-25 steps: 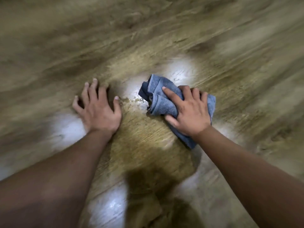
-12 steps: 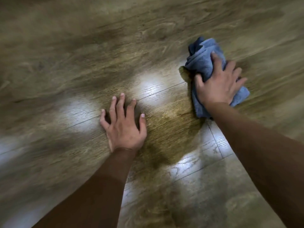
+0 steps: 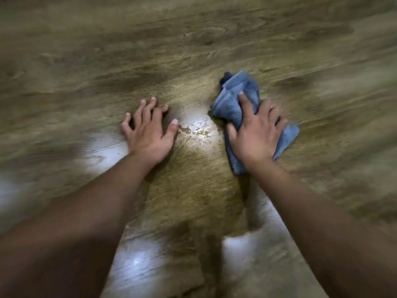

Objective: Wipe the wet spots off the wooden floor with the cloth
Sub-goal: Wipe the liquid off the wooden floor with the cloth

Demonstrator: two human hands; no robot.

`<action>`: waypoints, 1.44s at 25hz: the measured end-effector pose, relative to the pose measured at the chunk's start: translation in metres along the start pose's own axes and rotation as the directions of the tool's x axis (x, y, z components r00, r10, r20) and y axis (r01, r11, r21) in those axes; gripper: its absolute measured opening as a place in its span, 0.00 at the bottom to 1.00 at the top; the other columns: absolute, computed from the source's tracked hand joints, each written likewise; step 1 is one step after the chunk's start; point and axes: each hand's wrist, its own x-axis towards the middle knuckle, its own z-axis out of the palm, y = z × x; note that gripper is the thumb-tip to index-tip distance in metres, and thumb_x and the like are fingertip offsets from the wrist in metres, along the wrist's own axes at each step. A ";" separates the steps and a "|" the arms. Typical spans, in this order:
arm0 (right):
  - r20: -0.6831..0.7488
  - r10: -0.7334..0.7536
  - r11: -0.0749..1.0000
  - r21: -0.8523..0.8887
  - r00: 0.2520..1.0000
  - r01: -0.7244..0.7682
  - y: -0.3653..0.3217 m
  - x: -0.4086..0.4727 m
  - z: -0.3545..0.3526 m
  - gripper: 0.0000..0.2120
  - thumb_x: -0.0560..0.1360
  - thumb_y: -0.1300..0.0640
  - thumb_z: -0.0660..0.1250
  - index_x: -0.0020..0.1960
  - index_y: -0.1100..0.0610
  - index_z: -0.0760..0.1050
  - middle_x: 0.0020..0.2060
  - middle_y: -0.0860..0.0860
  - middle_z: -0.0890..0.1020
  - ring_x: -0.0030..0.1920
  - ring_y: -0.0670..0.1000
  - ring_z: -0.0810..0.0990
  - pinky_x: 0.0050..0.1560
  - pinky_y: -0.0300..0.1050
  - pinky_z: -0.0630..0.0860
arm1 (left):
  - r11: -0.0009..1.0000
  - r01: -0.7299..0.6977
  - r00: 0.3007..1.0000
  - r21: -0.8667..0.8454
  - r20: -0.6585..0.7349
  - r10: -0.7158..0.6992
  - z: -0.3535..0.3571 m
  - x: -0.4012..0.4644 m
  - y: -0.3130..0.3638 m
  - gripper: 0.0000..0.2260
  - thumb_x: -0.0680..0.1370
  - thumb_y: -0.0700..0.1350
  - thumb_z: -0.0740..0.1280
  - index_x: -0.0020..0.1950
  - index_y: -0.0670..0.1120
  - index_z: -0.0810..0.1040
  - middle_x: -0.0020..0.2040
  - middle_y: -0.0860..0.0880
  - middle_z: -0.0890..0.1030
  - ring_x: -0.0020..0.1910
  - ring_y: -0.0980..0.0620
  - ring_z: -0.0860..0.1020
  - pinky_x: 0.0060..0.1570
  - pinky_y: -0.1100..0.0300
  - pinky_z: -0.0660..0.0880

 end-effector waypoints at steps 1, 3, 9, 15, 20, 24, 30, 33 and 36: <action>0.011 -0.036 0.999 0.018 0.999 0.036 -0.004 -0.033 -0.007 0.36 0.68 0.38 0.64 0.75 0.45 0.64 0.56 0.60 0.71 0.54 0.62 0.69 0.56 0.61 0.64 | 0.999 -0.015 0.998 -0.048 0.060 0.018 -0.008 0.001 -0.004 0.28 0.80 0.66 0.52 0.78 0.57 0.64 0.83 0.53 0.54 0.81 0.55 0.46 0.76 0.45 0.41; 0.053 -0.094 0.994 0.059 0.994 0.091 -0.009 -0.105 -0.018 0.39 0.66 0.39 0.66 0.76 0.45 0.65 0.56 0.60 0.70 0.52 0.61 0.69 0.57 0.61 0.64 | 0.999 -0.005 0.983 -0.053 0.182 0.015 -0.027 0.000 -0.022 0.34 0.76 0.73 0.54 0.80 0.64 0.55 0.84 0.56 0.45 0.81 0.55 0.40 0.74 0.40 0.39; 0.166 -0.288 0.956 0.102 0.943 0.274 -0.012 -0.187 -0.032 0.42 0.62 0.37 0.68 0.75 0.43 0.66 0.61 0.58 0.72 0.54 0.62 0.71 0.59 0.63 0.64 | 0.893 0.441 0.764 0.088 0.486 -0.425 -0.073 -0.022 -0.081 0.75 0.41 0.86 0.63 0.74 0.63 0.22 0.71 0.53 0.16 0.73 0.47 0.20 0.69 0.24 0.36; 0.133 -0.320 0.945 0.119 0.938 0.305 -0.025 -0.072 -0.020 0.40 0.65 0.36 0.67 0.75 0.42 0.65 0.57 0.59 0.73 0.50 0.61 0.70 0.56 0.62 0.64 | 0.902 0.410 0.734 0.134 0.539 -0.414 -0.074 -0.025 -0.071 0.71 0.48 0.79 0.69 0.72 0.64 0.20 0.71 0.54 0.16 0.71 0.51 0.19 0.63 0.19 0.38; 0.095 -0.144 0.988 0.060 0.985 0.139 -0.059 0.076 0.008 0.35 0.68 0.37 0.64 0.73 0.43 0.65 0.57 0.60 0.73 0.55 0.64 0.71 0.59 0.64 0.63 | 0.899 0.424 0.725 0.111 0.552 -0.411 -0.074 -0.022 -0.067 0.68 0.46 0.81 0.64 0.68 0.68 0.18 0.66 0.57 0.13 0.69 0.50 0.17 0.61 0.18 0.36; 0.100 -0.079 0.997 0.016 0.992 0.078 -0.076 0.113 0.016 0.35 0.70 0.38 0.63 0.75 0.44 0.62 0.60 0.62 0.71 0.58 0.66 0.70 0.63 0.67 0.61 | 0.905 0.417 0.740 0.080 0.549 -0.390 -0.077 -0.018 -0.075 0.65 0.46 0.82 0.63 0.63 0.71 0.16 0.62 0.60 0.10 0.64 0.52 0.13 0.58 0.18 0.33; 0.095 -0.154 0.987 0.065 0.983 0.149 -0.074 0.022 -0.004 0.38 0.68 0.40 0.68 0.76 0.45 0.63 0.59 0.62 0.71 0.55 0.64 0.69 0.59 0.64 0.65 | 0.910 0.399 0.734 0.115 0.555 -0.392 -0.073 -0.021 -0.080 0.64 0.61 0.77 0.71 0.67 0.67 0.17 0.64 0.58 0.11 0.61 0.53 0.11 0.57 0.18 0.32; 0.194 -0.220 0.974 0.094 0.956 0.205 -0.084 -0.103 -0.020 0.43 0.65 0.39 0.70 0.78 0.44 0.61 0.61 0.61 0.69 0.54 0.62 0.69 0.60 0.64 0.64 | 0.915 0.391 0.744 0.104 0.550 -0.380 -0.073 -0.021 -0.080 0.62 0.62 0.77 0.70 0.67 0.67 0.17 0.64 0.59 0.11 0.61 0.54 0.11 0.57 0.18 0.33; 0.269 -0.415 0.910 0.130 0.869 0.394 -0.088 -0.193 -0.032 0.42 0.66 0.38 0.67 0.78 0.42 0.60 0.65 0.58 0.70 0.57 0.63 0.70 0.64 0.66 0.62 | 0.915 0.392 0.736 0.097 0.564 -0.375 -0.072 -0.021 -0.082 0.61 0.63 0.78 0.68 0.68 0.67 0.18 0.64 0.59 0.11 0.61 0.53 0.11 0.57 0.18 0.32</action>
